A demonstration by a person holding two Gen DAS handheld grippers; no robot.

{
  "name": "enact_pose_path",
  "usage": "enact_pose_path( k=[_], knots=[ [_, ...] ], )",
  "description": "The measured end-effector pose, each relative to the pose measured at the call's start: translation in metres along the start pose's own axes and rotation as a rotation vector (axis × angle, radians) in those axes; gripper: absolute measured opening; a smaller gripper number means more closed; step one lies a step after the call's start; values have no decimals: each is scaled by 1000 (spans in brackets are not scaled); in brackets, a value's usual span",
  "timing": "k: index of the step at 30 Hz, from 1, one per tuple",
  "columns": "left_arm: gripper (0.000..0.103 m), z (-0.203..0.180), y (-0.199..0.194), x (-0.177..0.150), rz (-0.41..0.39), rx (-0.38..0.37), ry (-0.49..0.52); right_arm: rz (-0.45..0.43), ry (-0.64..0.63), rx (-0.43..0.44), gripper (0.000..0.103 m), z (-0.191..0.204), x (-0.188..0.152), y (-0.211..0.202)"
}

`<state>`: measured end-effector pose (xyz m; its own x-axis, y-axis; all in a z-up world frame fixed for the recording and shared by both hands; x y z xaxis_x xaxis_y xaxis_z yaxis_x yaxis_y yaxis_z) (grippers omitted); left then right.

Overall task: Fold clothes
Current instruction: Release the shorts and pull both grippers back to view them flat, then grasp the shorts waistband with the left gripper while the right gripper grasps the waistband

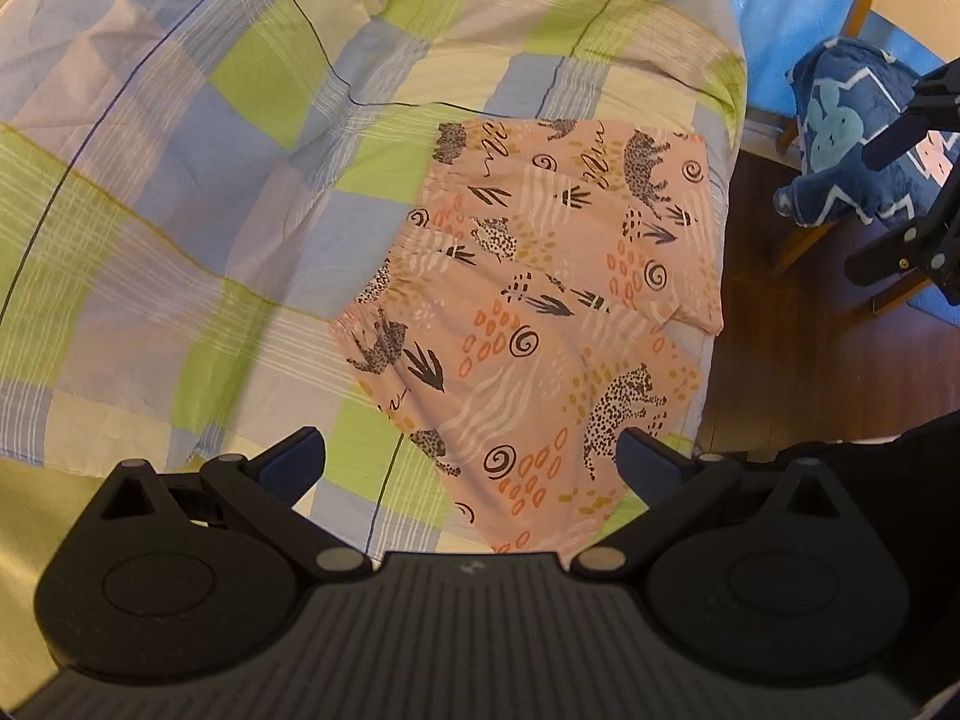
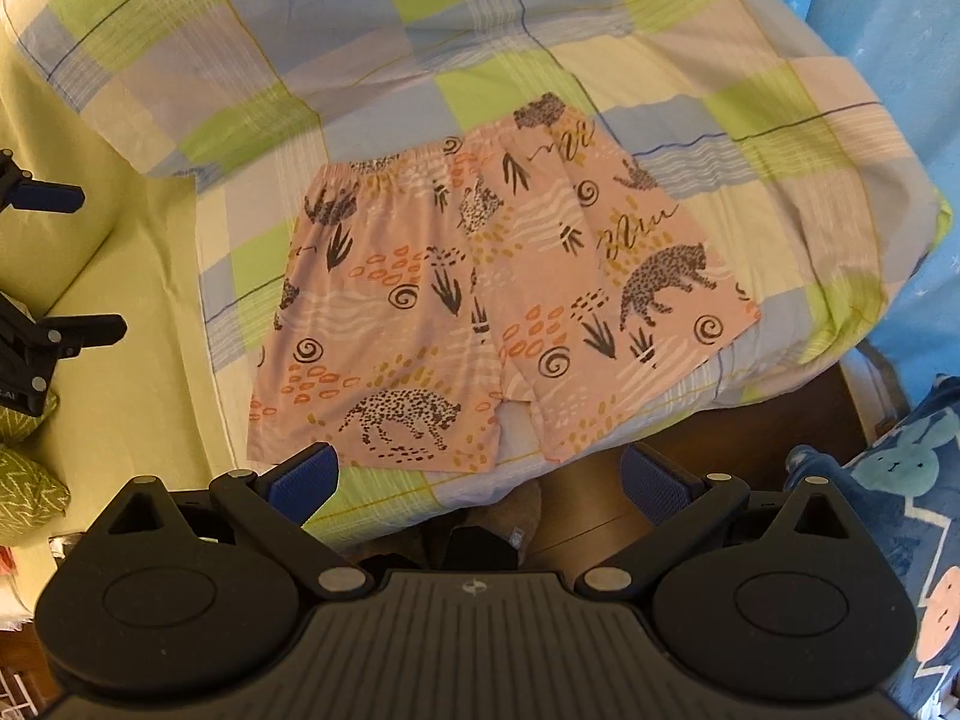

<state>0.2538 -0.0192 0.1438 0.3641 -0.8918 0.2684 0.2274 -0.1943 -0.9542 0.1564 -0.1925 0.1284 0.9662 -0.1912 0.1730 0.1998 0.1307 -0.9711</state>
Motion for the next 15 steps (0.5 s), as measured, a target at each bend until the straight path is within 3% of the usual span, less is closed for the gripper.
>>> enact_pose_path(
  k=[7,11,15],
  knots=[
    [102,7,9,0,1,-23,83,-5,48,-30,103,16,-5,9],
    [102,19,15,-4,-37,-57,116,-16,97,-74,103,31,-12,13],
    [102,28,21,-16,-68,-94,211,-30,161,-118,103,51,-22,17]
  ],
)
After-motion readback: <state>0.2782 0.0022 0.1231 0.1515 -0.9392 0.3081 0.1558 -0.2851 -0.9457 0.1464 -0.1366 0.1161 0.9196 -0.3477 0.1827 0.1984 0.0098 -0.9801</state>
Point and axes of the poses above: each gripper's, at about its wrist camera, not at the fingertips, and y roughly the way its jaws point, z to its left, x to its top, the point moved 8 cm from there along y, roughly the way its jaws point
